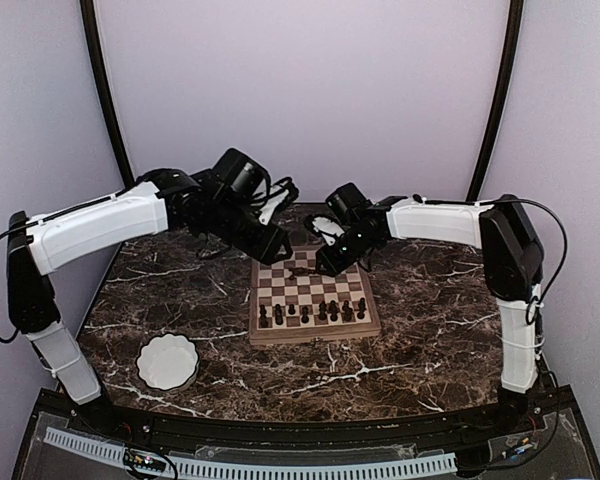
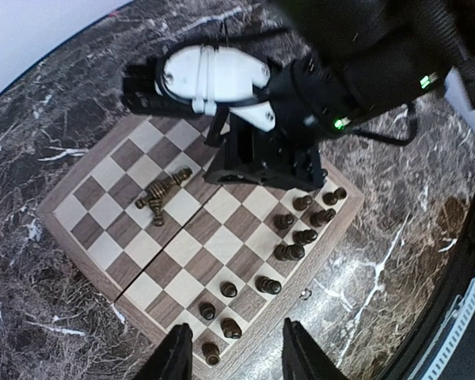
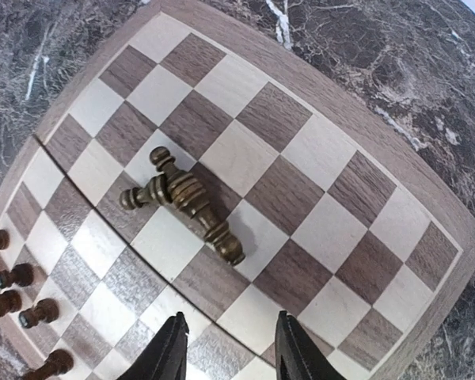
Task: Set up the chess pieces on the board
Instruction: Pick up the chess pile from the chessboard.
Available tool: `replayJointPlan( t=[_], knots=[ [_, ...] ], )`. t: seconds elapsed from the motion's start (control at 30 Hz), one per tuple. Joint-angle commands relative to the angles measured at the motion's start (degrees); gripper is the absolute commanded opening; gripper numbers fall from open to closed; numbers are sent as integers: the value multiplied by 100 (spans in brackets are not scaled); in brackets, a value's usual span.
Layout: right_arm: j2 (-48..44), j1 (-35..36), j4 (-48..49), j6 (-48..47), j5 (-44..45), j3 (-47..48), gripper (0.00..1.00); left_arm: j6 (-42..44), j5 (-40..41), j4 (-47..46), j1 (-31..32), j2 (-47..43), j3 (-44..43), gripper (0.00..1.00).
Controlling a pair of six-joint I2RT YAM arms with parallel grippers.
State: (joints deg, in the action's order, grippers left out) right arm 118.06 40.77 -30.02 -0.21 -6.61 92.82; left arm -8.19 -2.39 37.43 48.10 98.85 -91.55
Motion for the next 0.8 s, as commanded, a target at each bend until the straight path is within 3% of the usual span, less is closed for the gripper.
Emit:
replayJointPlan(
  t=[0.0,0.2,0.43,0.53,0.7,0.77],
  knots=[
    [561,77,-453,-403,396,831,41,-388,-229,-66,-432,-707,513,41],
    [1142,106,-592,-611,125,1420,43,-465,-216,-78,-829,-1494,1199,42],
    [1491,83,-618,-667,-428,1510,40,-572,-292,-198,-932,-1561,1306,43],
    [1522,82,-645,-663,-630,1429,32,-635,-388,-306,-973,-1482,1251,43],
    [1263,82,-522,-593,-777,1039,9,-767,-618,-571,-1022,-1294,1272,43],
    [1128,96,-473,-563,-796,925,5,-847,-790,-774,-1055,-1172,1310,43]
  ],
)
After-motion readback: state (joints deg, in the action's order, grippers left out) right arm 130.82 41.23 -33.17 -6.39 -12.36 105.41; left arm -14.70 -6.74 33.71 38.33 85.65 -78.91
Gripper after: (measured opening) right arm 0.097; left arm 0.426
